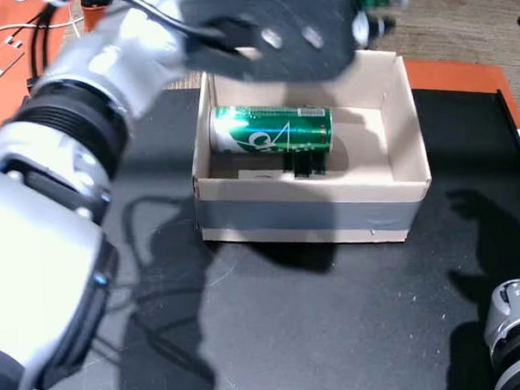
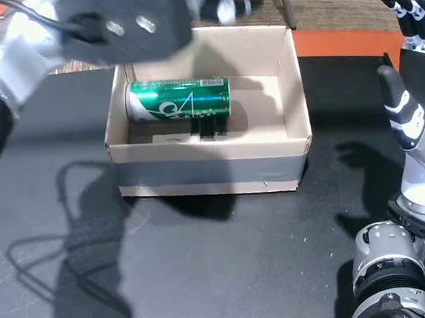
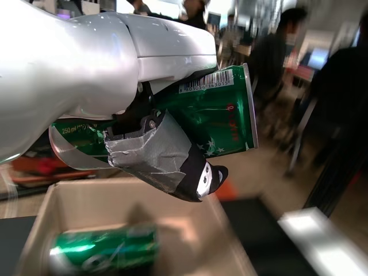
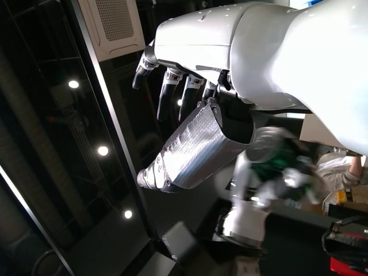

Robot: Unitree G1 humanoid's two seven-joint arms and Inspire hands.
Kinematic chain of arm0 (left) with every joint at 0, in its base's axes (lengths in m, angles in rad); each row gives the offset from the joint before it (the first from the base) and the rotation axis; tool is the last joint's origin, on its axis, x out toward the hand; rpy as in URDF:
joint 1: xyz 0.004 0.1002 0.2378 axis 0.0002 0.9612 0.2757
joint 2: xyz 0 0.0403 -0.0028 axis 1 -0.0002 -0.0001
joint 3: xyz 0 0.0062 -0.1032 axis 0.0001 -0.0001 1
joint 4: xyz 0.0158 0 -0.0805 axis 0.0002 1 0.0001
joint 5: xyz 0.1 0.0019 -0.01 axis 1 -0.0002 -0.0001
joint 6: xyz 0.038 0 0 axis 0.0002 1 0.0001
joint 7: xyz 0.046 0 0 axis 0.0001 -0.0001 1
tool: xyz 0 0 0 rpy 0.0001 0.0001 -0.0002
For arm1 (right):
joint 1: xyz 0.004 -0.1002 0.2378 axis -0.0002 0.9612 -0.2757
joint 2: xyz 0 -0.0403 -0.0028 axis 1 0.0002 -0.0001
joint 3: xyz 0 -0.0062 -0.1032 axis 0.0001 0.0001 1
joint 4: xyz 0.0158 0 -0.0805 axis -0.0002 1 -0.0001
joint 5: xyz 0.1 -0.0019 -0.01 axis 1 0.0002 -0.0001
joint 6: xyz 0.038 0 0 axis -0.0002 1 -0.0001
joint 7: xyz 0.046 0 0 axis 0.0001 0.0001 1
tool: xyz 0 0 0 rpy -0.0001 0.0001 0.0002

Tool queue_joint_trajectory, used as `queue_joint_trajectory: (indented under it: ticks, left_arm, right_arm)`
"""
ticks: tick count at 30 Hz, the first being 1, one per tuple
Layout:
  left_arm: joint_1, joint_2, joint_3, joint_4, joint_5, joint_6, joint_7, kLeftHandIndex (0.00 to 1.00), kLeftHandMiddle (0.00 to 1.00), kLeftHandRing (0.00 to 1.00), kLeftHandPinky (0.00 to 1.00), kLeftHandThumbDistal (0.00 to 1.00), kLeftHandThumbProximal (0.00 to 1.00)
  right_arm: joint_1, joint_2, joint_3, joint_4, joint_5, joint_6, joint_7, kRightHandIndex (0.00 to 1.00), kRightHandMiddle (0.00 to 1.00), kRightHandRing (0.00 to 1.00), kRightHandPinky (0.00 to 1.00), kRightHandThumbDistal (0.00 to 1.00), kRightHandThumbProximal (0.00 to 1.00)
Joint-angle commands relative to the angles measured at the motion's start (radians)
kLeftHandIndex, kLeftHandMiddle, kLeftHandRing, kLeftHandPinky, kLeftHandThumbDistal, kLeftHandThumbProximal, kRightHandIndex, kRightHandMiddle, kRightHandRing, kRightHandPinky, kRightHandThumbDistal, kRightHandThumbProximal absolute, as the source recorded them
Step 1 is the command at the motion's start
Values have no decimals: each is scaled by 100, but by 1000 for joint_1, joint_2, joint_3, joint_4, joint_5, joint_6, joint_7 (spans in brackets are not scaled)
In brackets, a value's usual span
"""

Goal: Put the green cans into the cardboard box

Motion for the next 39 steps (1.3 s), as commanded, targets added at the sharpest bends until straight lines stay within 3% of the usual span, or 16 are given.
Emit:
queue_joint_trajectory:
  ticks: [1, 5, 7, 12, 18, 21, 24, 26, 27, 28, 30, 33, 36, 39]
  left_arm:
    - [13, -6, -43, 10, 38, 12, 1, 6, 10, 16, 20, 30, 0]
    - [23, -11, -29, 17, 5, 58, -85, 12, 15, 20, 22, 37, 0]
    - [23, -13, -15, 18, -13, 95, -119, 20, 22, 26, 28, 38, 0]
    - [26, -8, -3, 15, -22, 129, -129, 21, 20, 23, 23, 36, 0]
    - [39, 0, -7, 16, -19, 135, -120, 15, 16, 20, 21, 34, 0]
    - [43, 3, -3, 15, -24, 132, -121, 14, 16, 20, 21, 34, 0]
    - [43, 7, -4, 15, -24, 129, -122, 16, 17, 22, 23, 36, 0]
    - [43, 9, -1, 15, -27, 131, -131, 25, 23, 26, 29, 41, 0]
    - [41, 12, -8, 15, -20, 130, -131, 34, 34, 38, 40, 44, 0]
    - [40, 14, -17, 15, -12, 129, -129, 40, 39, 42, 46, 44, 0]
    - [36, 20, -41, 16, 11, 131, -119, 59, 59, 63, 66, 60, 2]
    - [35, 24, -52, 17, 19, 136, -124, 75, 81, 83, 82, 85, 20]
    - [33, 29, -57, 17, 21, 135, -129, 83, 94, 98, 94, 99, 31]
    - [30, 28, -56, 18, 15, 158, -137, 87, 100, 100, 100, 100, 31]
  right_arm:
    - [1, 8, 6, -14, 8, 9, 61, 62, 60, 66, 86, 91, 53]
    - [-1, 7, 7, -15, 12, 22, 61, 60, 60, 66, 85, 91, 55]
    - [-1, 3, 10, -14, 12, 31, 61, 60, 60, 66, 86, 96, 56]
    - [-3, -4, 19, -8, 6, 46, 61, 59, 59, 66, 85, 88, 55]
    - [0, -7, 31, -13, 16, 65, 61, 59, 60, 66, 85, 93, 54]
    - [0, -7, 32, -11, 16, 50, 61, 59, 60, 66, 86, 87, 54]
    - [2, -6, 34, -13, 17, 53, 61, 60, 60, 66, 86, 90, 54]
    - [1, -5, 35, -14, 19, 52, 61, 60, 60, 67, 86, 88, 55]
    - [1, -5, 36, -14, 18, 52, 61, 60, 60, 67, 86, 90, 55]
    - [2, -6, 36, -14, 18, 51, 61, 60, 60, 67, 86, 90, 55]
    - [3, -4, 36, -15, 18, 49, 61, 60, 60, 67, 86, 90, 55]
    - [2, -1, 35, -18, 19, 45, 61, 59, 59, 66, 86, 89, 55]
    - [2, -2, 36, -16, 18, 49, 61, 59, 59, 66, 86, 88, 54]
    - [1, -3, 37, -16, 20, 50, 61, 59, 59, 66, 86, 88, 53]
